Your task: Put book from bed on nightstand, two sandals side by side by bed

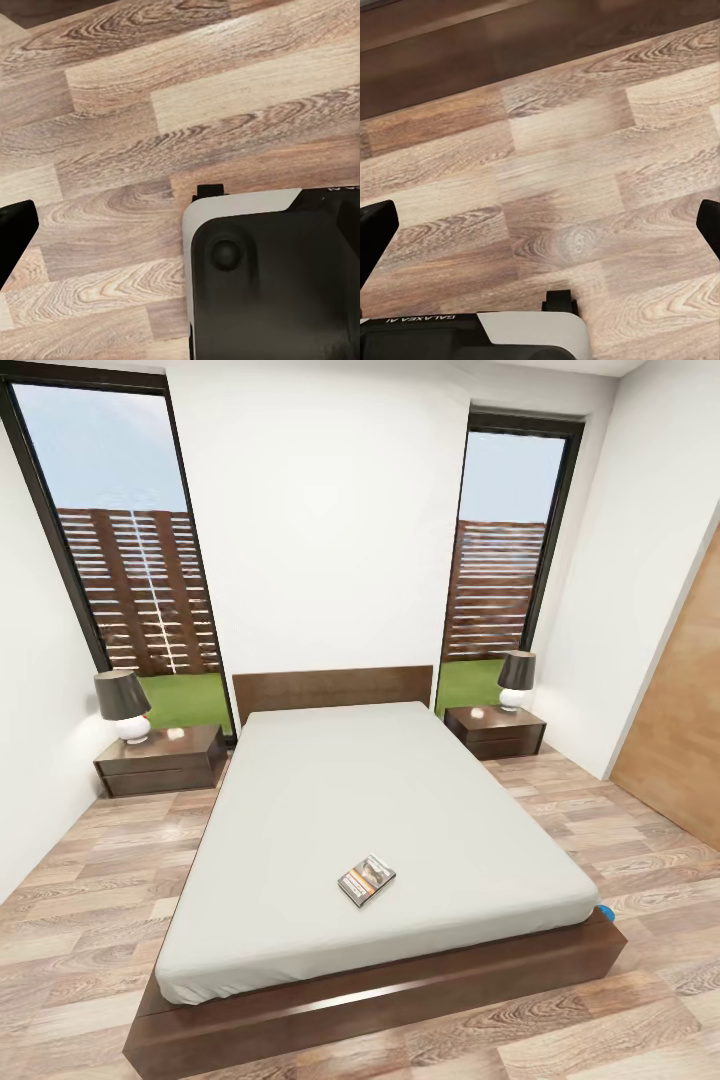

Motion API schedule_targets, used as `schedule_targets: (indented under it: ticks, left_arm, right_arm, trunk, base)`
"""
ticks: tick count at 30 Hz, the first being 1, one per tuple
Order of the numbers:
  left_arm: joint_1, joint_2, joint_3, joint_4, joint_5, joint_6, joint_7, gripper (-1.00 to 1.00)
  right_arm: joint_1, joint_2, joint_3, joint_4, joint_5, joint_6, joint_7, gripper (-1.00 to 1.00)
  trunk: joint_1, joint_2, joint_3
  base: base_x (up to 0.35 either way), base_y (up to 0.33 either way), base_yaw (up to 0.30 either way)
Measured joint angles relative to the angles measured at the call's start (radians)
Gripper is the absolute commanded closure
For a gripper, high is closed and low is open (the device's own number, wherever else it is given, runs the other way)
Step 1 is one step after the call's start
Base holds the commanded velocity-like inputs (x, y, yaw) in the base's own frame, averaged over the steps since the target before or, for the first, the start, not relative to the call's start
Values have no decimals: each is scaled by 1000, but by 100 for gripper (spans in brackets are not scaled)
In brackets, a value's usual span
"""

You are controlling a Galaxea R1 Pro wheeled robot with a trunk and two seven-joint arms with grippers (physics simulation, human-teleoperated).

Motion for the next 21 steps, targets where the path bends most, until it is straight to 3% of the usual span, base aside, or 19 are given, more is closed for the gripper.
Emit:
schedule_targets:
  ticks: [21]
  left_arm:
    - [0,-3,-2,-1,0,0,0,-100]
  right_arm:
    - [0,0,0,0,0,0,0,-100]
  trunk:
    - [0,0,0]
  base:
    - [20,0,0]
